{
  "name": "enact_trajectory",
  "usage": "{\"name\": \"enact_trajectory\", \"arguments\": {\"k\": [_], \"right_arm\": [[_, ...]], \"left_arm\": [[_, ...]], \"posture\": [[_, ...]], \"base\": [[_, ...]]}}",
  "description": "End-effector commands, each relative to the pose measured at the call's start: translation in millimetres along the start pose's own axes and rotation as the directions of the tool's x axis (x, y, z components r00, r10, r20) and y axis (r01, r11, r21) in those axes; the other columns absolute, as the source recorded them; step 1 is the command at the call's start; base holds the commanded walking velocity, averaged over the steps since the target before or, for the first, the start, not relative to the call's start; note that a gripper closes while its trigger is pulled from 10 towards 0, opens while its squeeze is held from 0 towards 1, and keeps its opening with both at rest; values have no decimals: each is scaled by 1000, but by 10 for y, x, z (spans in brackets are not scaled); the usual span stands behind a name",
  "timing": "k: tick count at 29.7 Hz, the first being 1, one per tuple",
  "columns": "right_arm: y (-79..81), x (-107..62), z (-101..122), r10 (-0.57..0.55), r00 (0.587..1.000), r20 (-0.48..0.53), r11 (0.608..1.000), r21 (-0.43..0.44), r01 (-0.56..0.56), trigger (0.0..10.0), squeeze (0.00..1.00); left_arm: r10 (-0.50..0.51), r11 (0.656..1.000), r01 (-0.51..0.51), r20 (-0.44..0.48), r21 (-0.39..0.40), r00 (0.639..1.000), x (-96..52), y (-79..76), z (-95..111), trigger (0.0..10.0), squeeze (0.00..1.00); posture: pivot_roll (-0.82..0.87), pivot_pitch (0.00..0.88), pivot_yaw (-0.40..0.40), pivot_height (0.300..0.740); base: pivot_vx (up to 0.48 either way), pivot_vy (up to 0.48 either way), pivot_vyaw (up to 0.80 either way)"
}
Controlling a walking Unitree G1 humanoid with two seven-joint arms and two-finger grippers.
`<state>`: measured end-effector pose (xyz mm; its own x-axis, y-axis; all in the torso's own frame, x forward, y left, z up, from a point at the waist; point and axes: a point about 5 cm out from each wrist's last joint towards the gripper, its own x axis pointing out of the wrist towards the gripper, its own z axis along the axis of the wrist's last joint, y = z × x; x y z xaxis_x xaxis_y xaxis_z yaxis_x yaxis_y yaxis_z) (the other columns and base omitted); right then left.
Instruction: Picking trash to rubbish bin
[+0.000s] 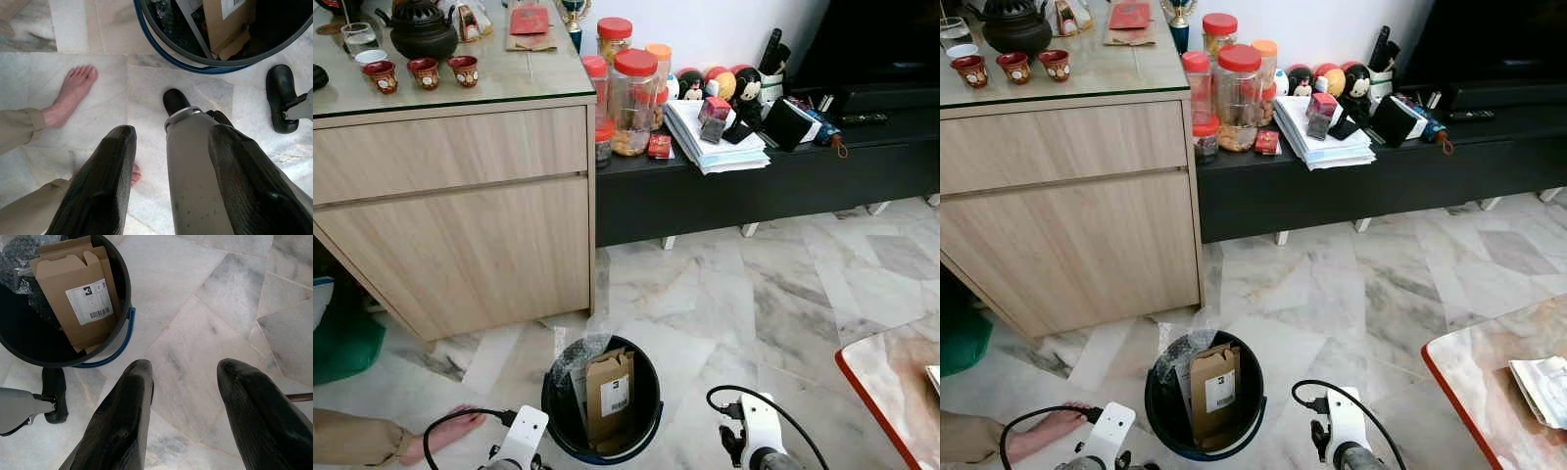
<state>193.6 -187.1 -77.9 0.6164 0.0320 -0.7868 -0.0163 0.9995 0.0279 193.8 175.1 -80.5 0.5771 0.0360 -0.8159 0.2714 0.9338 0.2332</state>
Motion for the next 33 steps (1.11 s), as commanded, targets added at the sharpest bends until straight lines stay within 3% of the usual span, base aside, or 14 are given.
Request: {"name": "enact_trajectory", "arguments": {"k": [1,21,33], "right_arm": [[-17,-10,-32,-13,1000,0,1000,27,13,10000,0],[12,-8,-37,-4,1000,5,999,37,4,10000,0],[28,-1,8,7,999,32,999,45,-9,10000,0]], "left_arm": [[-10,1000,9,-17,-17,1000,-10,-36,-62,10000,0],[-12,1000,12,-9,-24,1000,-11,-39,-61,10000,0],[2,1000,-2,-2,-21,1000,-11,-30,-55,10000,0]], "posture": [[83,129,-101,740],[82,133,-98,740],[78,139,-101,740]], "base": [[-296,0,0],[-279,0,0],[0,0,0]]}}
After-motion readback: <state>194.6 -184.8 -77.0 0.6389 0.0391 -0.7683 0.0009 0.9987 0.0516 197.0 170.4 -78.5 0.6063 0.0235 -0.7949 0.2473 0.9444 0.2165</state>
